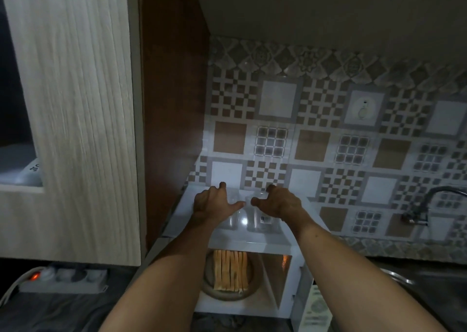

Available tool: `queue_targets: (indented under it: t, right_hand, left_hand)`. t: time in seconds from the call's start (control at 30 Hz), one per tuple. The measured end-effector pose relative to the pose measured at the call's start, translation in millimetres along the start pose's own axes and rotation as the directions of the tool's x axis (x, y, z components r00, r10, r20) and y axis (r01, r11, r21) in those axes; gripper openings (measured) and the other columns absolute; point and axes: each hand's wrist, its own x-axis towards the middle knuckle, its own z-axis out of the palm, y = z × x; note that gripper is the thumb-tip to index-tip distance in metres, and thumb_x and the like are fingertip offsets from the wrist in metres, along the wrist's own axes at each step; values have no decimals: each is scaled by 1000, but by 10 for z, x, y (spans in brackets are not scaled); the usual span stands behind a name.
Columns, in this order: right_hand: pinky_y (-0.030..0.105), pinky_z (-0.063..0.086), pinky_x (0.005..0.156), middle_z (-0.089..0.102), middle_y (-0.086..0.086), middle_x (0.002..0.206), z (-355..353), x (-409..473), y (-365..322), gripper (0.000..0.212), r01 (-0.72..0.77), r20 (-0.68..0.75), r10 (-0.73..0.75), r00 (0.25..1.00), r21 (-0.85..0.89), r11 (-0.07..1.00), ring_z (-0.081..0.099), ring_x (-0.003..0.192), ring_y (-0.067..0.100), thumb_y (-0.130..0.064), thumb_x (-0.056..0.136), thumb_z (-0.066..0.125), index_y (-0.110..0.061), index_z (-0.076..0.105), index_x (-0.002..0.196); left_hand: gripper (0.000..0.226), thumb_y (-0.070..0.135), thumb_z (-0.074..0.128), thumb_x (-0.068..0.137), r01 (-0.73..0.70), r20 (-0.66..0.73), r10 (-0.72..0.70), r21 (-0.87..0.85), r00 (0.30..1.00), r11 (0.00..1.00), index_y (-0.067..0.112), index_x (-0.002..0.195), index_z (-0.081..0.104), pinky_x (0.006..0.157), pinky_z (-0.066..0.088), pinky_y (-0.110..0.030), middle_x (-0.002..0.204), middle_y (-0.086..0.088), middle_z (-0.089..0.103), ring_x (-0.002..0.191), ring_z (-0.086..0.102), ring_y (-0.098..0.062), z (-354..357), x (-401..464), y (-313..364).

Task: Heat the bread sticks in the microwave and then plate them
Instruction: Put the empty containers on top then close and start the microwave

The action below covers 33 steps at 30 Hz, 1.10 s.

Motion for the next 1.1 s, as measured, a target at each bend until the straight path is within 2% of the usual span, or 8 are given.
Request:
queue_targets:
  t: [0.27,0.4,0.6,0.8,0.93,0.97,1.03,1.1]
  right_hand:
    - [48,42,105,49,7,149,88,-31,-16,95,13,-47,-13,999,-7,1000,51,132,32,-83,79,45,-27,26,154]
    - [49,44,102,42,13,151,16,-139,23,97,15,-102,-16,995,-11,1000,49,131,36,-82,78,46,-24,27,154]
    - [49,46,102,41,17,149,-48,-367,68,96,51,-188,-57,981,-34,998,46,132,38,-78,82,47,-17,29,153]
    - [48,37,109,40,17,150,65,-718,-107,88,179,-242,-212,947,-153,972,36,138,38,-76,85,42,-17,38,149]
    - [45,33,110,42,15,148,222,-1035,-337,83,262,-187,-293,938,-174,949,37,136,35,-73,87,42,-15,41,147]
    - [45,32,111,42,14,148,262,-1119,-405,83,277,-161,-303,939,-167,946,37,136,34,-73,88,42,-16,41,147]
    - [44,30,113,41,13,149,352,-1302,-560,83,296,-99,-313,944,-159,942,37,137,34,-73,88,41,-15,41,148]
    - [43,28,114,40,14,149,425,-1481,-709,82,299,-29,-307,951,-167,940,35,138,33,-71,90,39,-13,40,148]
  left_hand:
    - [104,89,34,73,46,-9,-45,17,999,999,24,152,18,93,46,-40,145,-14,46,124,52,-35,48,30,-55]
    - [92,81,25,84,38,-95,-36,12,995,999,22,153,18,93,45,-41,144,-17,46,122,53,-37,-67,-58,-84]
    - [64,58,27,98,-24,-142,22,-10,990,1000,16,145,36,87,49,-38,130,-16,58,110,60,-32,-116,-267,-344]
    - [42,21,41,103,-92,-121,80,-98,989,991,8,143,46,100,39,-33,136,-17,54,120,54,-32,-119,-622,-715]
    - [50,-3,49,97,-83,-12,82,-210,997,974,2,146,38,111,15,-6,147,-25,40,137,39,-38,-118,-811,-1055]
    - [57,2,50,97,-93,28,100,-200,995,975,14,150,34,118,12,-13,151,-25,34,140,33,-39,-112,-823,-1187]
    - [62,13,47,96,-52,128,73,-165,989,985,38,149,28,122,19,-40,156,-16,32,143,31,-37,-78,-908,-1445]
    - [62,6,44,92,-95,144,112,-121,983,988,35,145,35,122,19,-35,153,-14,38,140,37,-34,-105,-1037,-1594]
